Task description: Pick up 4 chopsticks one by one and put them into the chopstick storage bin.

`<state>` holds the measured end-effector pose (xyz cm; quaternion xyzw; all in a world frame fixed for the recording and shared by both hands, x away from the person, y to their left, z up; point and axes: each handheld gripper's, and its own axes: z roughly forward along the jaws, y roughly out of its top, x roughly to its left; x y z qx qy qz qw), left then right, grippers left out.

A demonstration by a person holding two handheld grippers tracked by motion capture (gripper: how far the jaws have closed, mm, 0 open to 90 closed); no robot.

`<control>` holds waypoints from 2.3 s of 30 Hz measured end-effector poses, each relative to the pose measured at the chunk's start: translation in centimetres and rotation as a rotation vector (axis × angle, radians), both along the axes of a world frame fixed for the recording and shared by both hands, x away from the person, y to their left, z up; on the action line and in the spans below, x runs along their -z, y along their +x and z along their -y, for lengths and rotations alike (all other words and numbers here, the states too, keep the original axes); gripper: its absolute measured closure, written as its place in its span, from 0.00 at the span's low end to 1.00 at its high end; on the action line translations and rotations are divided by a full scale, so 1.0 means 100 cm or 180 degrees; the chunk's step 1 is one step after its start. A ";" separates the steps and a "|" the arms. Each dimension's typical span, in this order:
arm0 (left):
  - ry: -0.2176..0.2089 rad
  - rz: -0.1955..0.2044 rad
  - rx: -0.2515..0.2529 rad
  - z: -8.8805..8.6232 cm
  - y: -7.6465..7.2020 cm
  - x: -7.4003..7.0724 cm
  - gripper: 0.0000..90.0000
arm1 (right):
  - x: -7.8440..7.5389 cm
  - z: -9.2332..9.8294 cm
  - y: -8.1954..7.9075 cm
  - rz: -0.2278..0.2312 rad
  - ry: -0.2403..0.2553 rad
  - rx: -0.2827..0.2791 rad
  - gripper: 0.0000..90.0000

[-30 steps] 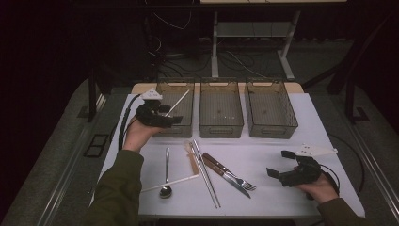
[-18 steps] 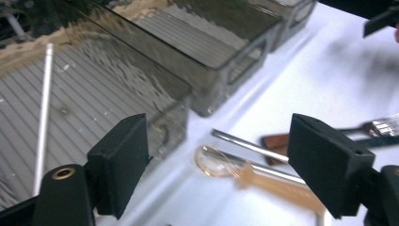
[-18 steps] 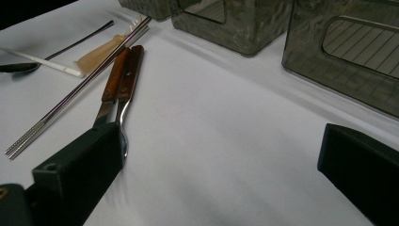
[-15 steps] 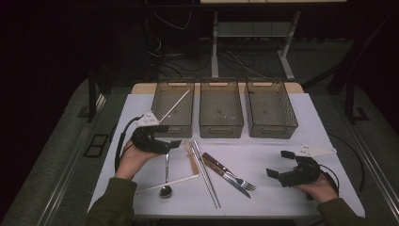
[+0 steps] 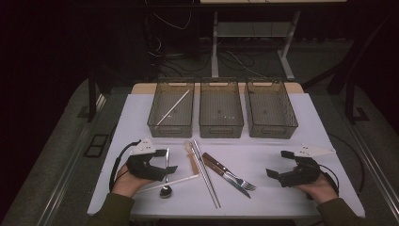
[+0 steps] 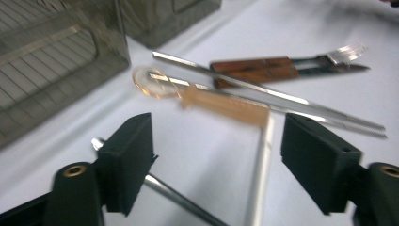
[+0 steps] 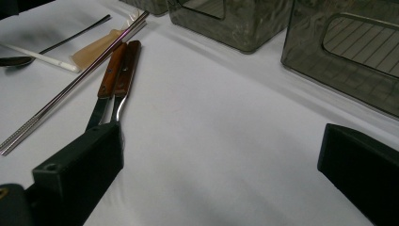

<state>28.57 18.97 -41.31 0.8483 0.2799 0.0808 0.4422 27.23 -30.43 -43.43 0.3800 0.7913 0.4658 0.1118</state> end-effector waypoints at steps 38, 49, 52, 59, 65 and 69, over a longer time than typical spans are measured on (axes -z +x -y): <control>0.0271 -0.0322 0.0226 -0.030 -0.032 0.029 0.84 | 0.000 0.000 0.000 0.0002 -0.0013 0.0008 0.01; 0.0434 -0.0274 0.0341 -0.028 -0.031 0.033 0.90 | 0.000 0.000 0.000 -0.0001 -0.0012 0.0007 0.01; 0.0428 -0.0268 0.0359 -0.028 -0.031 0.033 0.90 | 0.000 0.000 0.000 -0.0010 -0.0013 0.0005 0.01; 0.0427 -0.0275 0.0448 -0.028 -0.030 0.033 0.93 | 0.000 0.000 -0.001 -0.0020 -0.0011 0.0009 0.01; 0.0458 -0.0260 0.0491 -0.027 -0.030 0.032 0.94 | 0.000 0.000 -0.001 -0.0020 -0.0014 0.0001 0.01; 0.0497 -0.0245 0.0512 -0.026 -0.030 0.031 0.94 | 0.000 0.000 -0.001 -0.0022 -0.0011 0.0006 0.01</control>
